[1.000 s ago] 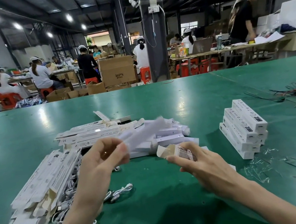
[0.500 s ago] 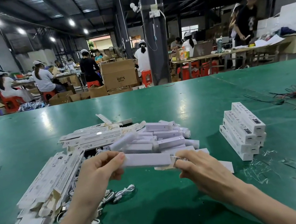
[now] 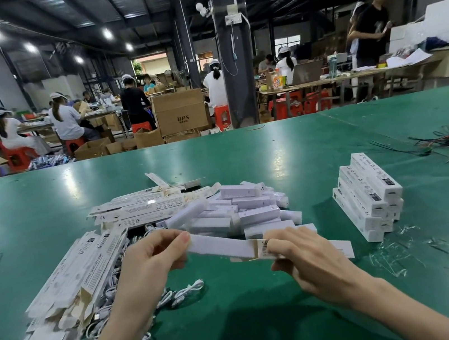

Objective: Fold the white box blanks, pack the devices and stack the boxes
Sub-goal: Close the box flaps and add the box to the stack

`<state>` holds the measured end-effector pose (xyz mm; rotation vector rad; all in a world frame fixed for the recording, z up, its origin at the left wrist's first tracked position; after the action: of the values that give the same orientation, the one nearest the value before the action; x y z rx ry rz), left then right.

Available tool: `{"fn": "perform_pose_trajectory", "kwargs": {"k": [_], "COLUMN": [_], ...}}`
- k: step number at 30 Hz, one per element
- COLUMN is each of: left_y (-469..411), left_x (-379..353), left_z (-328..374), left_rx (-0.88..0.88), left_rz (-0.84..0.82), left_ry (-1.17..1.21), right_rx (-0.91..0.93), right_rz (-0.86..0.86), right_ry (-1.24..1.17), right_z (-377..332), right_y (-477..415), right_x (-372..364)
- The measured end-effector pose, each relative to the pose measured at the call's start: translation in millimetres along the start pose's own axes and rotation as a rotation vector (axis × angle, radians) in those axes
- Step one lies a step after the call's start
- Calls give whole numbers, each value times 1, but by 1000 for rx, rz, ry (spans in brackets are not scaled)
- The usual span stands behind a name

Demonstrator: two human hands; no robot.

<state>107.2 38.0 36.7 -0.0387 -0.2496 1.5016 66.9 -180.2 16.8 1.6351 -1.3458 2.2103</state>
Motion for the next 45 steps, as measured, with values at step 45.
{"fn": "perform_pose_trajectory", "kwargs": {"k": [45], "left_y": [21], "left_x": [-118], "left_z": [-12], "left_rx": [8], "left_rz": [-575], "left_ry": [-364], "right_rx": [-66], "right_rz": [-42], "right_ry": [27], "right_z": [-8], "right_y": [-3], "right_x": [4]}}
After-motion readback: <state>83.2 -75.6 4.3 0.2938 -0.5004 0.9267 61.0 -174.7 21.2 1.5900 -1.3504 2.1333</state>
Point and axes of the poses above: each hand's wrist, its own y-axis away from the middle knuckle, its own x-axis out of the back of the hand, z = x × y, the point moved 8 cm from there along -y, towards the middle knuckle, and after that the axes turned 7 degrees about -z, right-handed, at the moved point
